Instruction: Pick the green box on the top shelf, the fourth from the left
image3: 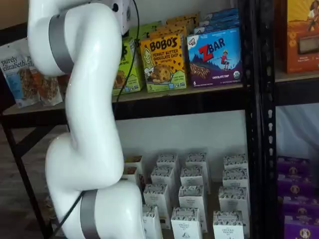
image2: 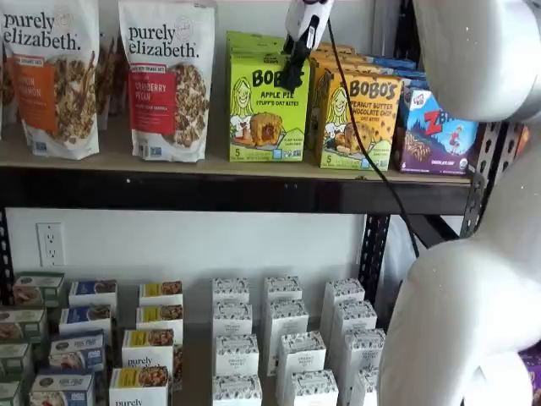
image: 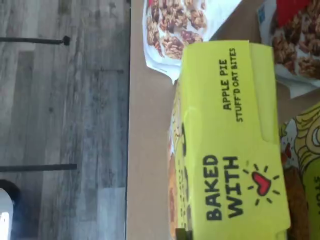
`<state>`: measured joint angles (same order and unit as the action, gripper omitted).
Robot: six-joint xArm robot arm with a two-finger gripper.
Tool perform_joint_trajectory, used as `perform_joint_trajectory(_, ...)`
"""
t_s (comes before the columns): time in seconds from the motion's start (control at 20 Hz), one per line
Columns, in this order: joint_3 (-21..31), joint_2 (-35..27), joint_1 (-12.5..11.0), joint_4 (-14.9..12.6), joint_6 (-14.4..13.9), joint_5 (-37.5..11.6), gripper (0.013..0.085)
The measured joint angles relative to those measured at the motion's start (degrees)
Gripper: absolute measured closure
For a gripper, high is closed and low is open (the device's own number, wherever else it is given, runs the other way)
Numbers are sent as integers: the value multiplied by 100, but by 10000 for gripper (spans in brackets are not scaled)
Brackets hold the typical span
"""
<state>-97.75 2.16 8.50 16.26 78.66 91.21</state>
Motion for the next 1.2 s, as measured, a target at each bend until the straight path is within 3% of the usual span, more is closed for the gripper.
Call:
perform_joint_trajectory(0.35, 46, 88, 4, 6, -15, 38, 610)
perform_joint_trajectory(0.45, 71, 112, -13, 52, -6, 24, 690)
perform_joint_trajectory(1.2, -86, 120, -49, 80, -18, 334, 690)
